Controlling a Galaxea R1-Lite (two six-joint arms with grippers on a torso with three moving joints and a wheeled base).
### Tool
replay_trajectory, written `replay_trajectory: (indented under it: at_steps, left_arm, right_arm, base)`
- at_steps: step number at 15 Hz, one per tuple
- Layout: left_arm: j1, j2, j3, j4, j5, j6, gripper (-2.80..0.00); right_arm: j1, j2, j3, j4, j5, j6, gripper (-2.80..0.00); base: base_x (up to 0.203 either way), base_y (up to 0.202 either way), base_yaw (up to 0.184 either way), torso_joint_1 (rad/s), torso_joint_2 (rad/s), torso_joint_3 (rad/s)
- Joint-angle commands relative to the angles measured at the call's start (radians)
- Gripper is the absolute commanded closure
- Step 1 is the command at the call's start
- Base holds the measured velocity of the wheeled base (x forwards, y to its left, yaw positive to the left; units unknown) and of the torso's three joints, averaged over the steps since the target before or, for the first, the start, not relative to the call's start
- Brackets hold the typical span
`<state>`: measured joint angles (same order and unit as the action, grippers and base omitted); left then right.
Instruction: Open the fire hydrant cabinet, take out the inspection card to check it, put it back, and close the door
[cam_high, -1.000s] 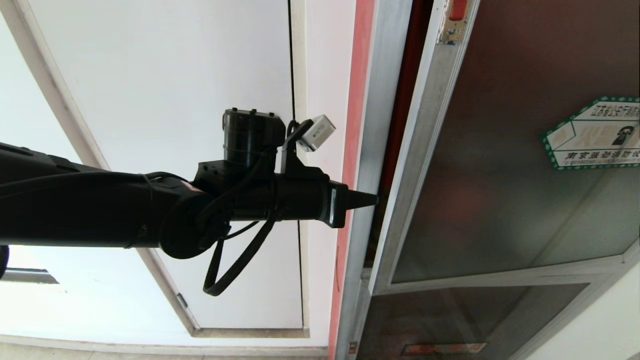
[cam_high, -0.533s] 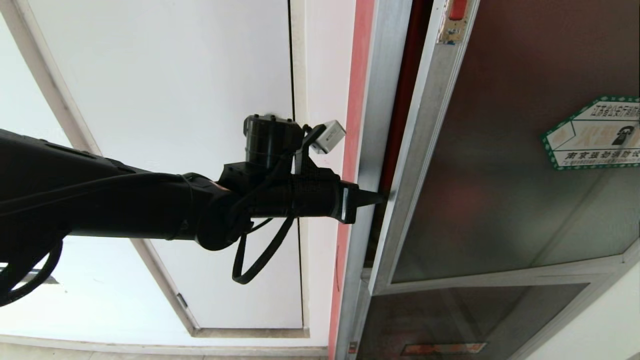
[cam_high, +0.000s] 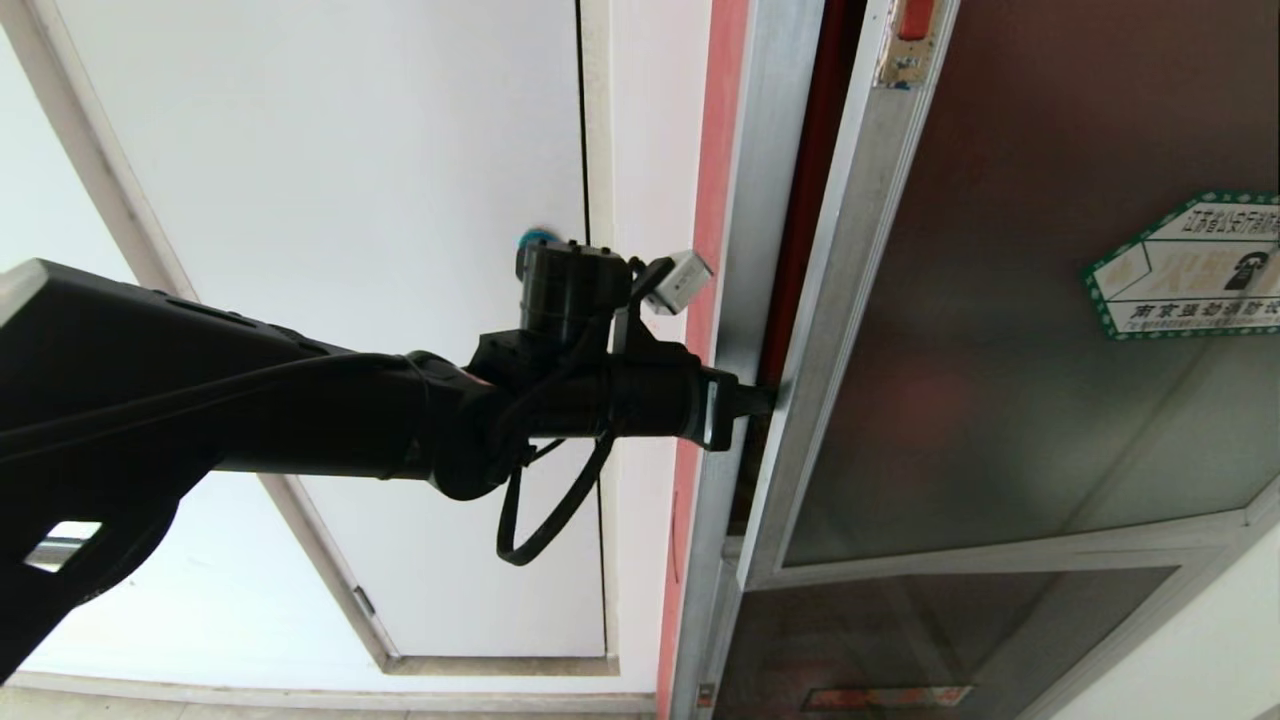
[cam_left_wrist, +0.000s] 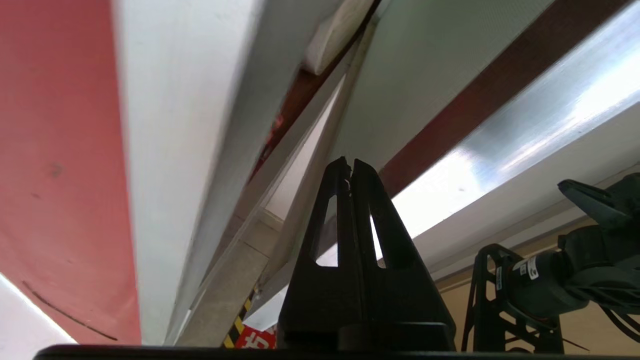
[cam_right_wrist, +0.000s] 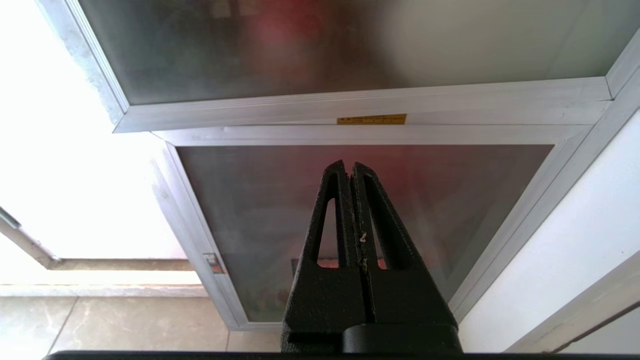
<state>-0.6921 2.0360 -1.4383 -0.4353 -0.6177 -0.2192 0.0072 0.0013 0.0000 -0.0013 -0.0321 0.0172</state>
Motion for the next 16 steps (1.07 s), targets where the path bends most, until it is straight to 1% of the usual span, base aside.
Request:
replay_trajectory:
  at_steps: [1,6,10,12,16]
  left_arm:
    - [-0.013,-0.006,0.007,-0.003,-0.004,-0.002,0.00]
    - [-0.039,-0.022,0.017,-0.003,0.003,-0.002,0.00]
    - [-0.064,-0.052,0.059,-0.003,0.003,-0.001,0.00]
    - [-0.086,-0.078,0.096,-0.003,0.002,0.001,0.00]
    - [-0.124,-0.092,0.113,-0.003,0.003,0.001,0.00]
  right_arm:
    - [0.000,0.000,0.000,0.000,0.000,0.000,0.00]
    - [0.000,0.002,0.000,0.000,0.000,0.001,0.00]
    - [0.000,0.002,0.000,0.000,0.000,0.000,0.00]
    - [0.000,0.002,0.000,0.000,0.000,0.001,0.00]
    - [0.000,0.001,0.000,0.000,0.000,0.001,0.00]
  base:
    - [0.000,0.000,0.000,0.000,0.00,0.000]
    - [0.000,0.000,0.000,0.000,0.00,0.000]
    - [0.000,0.000,0.000,0.000,0.00,0.000]
    - [0.000,0.000,0.000,0.000,0.00,0.000]
    - [0.000,0.000,0.000,0.000,0.00,0.000]
